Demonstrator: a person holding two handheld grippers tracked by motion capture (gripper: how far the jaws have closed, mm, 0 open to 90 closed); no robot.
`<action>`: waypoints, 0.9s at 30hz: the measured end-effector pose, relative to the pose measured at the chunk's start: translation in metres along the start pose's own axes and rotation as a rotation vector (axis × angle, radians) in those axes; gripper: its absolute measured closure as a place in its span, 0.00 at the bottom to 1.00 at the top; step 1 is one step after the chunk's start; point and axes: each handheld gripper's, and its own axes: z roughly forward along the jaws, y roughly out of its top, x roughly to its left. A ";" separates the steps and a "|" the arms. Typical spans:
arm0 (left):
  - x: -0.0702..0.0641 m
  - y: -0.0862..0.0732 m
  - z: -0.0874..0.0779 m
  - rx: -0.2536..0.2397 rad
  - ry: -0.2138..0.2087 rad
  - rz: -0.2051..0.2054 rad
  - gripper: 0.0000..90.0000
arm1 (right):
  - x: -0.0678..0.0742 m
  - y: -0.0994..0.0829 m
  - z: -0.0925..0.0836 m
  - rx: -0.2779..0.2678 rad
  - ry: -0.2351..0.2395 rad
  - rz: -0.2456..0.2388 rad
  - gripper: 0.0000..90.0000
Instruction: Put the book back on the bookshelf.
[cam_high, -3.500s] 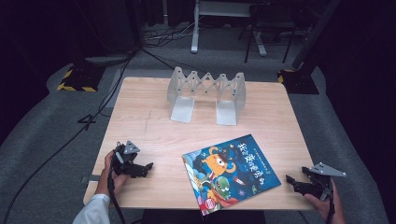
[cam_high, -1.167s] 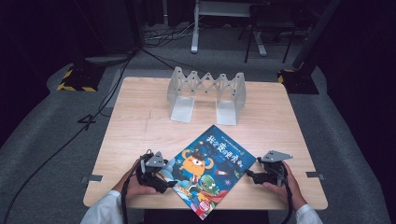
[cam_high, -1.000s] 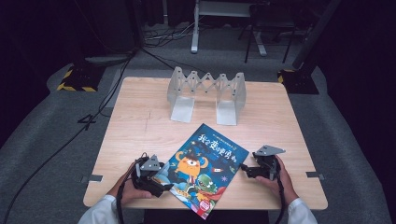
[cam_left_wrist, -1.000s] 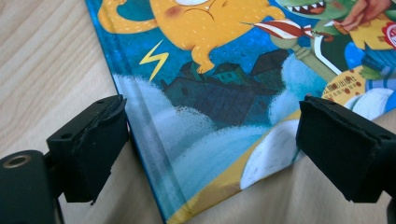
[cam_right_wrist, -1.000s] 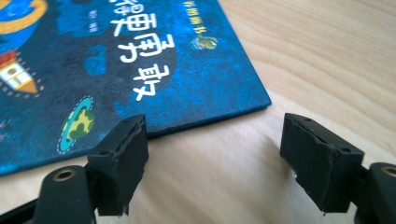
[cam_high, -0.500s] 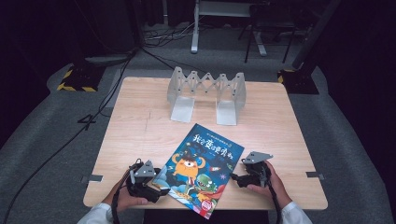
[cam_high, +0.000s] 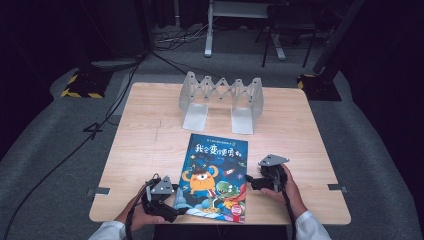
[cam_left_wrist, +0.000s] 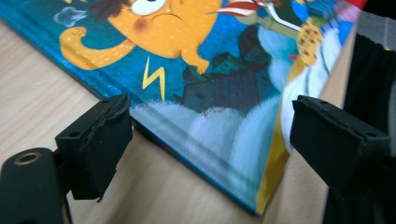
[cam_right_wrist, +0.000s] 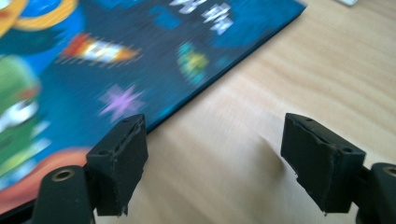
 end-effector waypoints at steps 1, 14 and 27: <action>-0.006 0.003 0.004 0.001 -0.024 0.017 0.16 | 0.001 -0.004 -0.005 0.009 0.011 -0.014 0.26; -0.028 0.014 0.020 0.028 0.005 0.088 0.18 | 0.005 -0.049 -0.058 0.083 0.112 -0.069 0.37; -0.011 -0.005 -0.003 0.044 0.113 0.054 0.17 | 0.034 -0.042 -0.073 0.336 0.172 -0.180 0.34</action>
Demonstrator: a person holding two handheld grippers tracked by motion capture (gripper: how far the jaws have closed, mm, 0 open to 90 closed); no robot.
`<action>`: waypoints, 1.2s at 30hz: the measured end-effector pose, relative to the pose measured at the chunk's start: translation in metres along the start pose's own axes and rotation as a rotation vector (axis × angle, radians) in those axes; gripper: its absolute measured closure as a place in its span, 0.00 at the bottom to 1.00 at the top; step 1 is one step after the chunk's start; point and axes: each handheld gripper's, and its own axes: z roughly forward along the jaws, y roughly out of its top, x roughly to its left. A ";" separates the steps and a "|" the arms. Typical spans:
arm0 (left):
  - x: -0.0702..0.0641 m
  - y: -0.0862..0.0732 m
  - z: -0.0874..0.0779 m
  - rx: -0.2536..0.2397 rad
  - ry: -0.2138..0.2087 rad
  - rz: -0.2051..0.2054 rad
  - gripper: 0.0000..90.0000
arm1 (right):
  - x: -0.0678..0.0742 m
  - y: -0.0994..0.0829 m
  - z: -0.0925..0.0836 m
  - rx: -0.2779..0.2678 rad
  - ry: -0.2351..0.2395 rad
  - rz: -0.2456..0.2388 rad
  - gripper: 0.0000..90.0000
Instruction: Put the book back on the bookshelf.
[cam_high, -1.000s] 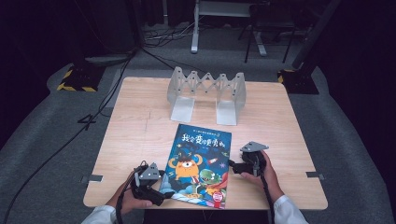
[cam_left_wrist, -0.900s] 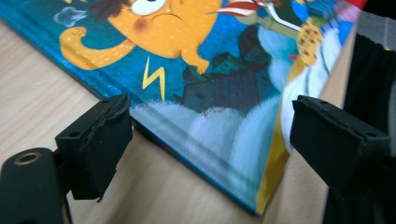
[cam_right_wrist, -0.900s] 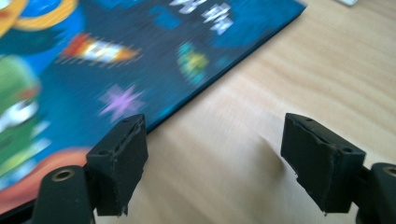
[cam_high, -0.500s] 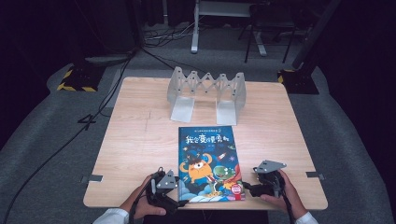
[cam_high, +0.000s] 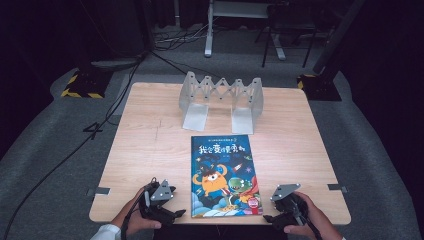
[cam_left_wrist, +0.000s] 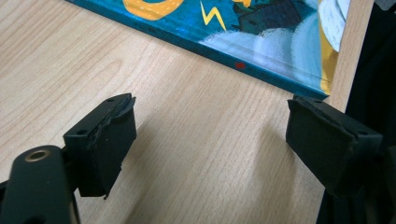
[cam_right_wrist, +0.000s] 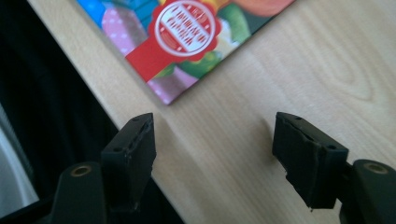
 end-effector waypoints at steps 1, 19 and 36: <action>-0.002 0.002 0.003 -0.002 0.005 0.007 0.16 | 0.001 0.003 0.000 0.029 0.000 -0.006 0.34; -0.015 0.015 0.017 0.011 0.019 -0.005 0.07 | 0.003 0.039 0.004 0.229 0.038 -0.094 0.78; -0.001 0.012 0.013 0.012 0.019 -0.003 0.08 | -0.008 -0.002 0.008 -0.209 0.203 0.047 0.76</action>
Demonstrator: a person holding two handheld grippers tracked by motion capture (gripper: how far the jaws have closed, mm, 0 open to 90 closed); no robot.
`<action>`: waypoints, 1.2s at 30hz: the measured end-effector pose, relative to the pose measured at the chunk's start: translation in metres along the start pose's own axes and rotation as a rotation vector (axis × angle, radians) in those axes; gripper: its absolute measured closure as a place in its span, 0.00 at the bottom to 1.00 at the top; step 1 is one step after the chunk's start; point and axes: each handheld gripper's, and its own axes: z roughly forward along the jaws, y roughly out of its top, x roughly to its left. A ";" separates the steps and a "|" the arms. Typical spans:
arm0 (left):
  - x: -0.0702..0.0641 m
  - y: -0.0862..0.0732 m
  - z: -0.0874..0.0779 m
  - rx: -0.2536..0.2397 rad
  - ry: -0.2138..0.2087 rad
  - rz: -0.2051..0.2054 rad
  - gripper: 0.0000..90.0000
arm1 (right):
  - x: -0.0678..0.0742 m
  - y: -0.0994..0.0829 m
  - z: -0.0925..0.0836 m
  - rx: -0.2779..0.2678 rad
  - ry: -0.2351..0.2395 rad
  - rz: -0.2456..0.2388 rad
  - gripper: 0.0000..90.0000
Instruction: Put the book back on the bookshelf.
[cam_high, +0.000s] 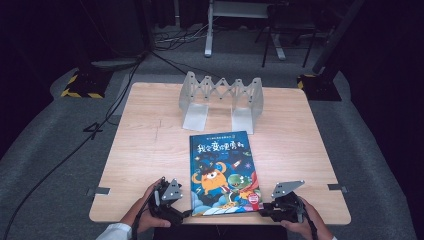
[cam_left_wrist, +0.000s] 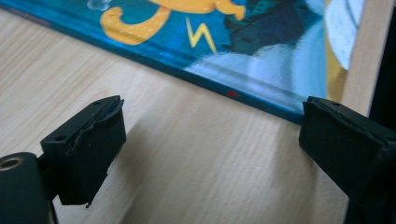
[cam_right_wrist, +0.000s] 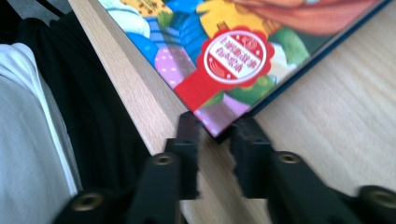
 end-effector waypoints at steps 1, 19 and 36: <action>0.002 -0.001 0.000 -0.003 0.007 -0.010 0.08 | 0.000 0.000 0.000 -0.008 -0.003 -0.012 0.71; 0.010 -0.002 -0.002 -0.004 0.024 -0.026 0.08 | -0.046 0.048 0.011 -0.167 0.148 0.103 0.40; 0.011 -0.001 -0.001 -0.002 0.022 -0.025 0.08 | -0.070 0.089 0.039 -0.240 0.242 0.036 0.40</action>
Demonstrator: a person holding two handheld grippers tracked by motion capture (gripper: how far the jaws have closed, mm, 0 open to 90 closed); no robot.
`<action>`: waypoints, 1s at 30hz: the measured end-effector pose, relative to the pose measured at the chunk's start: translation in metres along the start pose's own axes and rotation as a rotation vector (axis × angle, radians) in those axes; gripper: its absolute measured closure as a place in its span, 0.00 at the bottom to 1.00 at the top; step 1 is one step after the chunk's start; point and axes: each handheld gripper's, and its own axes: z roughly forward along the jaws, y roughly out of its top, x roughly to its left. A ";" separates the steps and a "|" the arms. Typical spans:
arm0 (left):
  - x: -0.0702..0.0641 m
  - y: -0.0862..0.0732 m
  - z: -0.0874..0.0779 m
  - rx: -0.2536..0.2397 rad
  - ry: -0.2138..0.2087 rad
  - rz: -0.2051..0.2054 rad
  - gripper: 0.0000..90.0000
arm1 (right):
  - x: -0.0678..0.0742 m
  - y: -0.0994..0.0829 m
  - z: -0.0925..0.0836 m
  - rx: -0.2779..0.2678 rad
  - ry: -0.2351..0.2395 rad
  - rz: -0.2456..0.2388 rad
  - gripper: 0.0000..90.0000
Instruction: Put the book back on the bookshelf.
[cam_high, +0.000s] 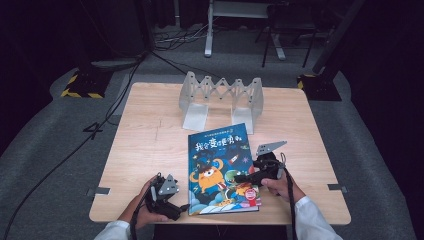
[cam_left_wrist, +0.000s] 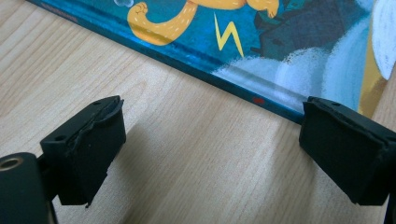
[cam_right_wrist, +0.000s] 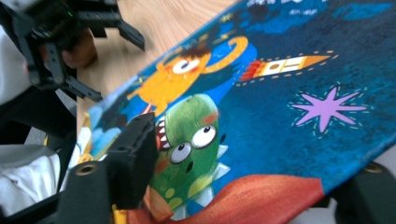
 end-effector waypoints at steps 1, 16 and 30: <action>0.000 0.000 0.000 0.000 0.000 0.000 0.08 | 0.000 0.000 0.000 0.000 0.000 0.000 0.40; 0.003 0.004 0.001 0.009 0.013 -0.022 0.11 | 0.034 -0.007 -0.019 -0.171 -0.036 -0.176 0.53; 0.011 0.047 0.021 -0.079 -0.117 -0.090 0.18 | 0.055 -0.020 -0.044 -0.245 -0.162 -0.310 0.54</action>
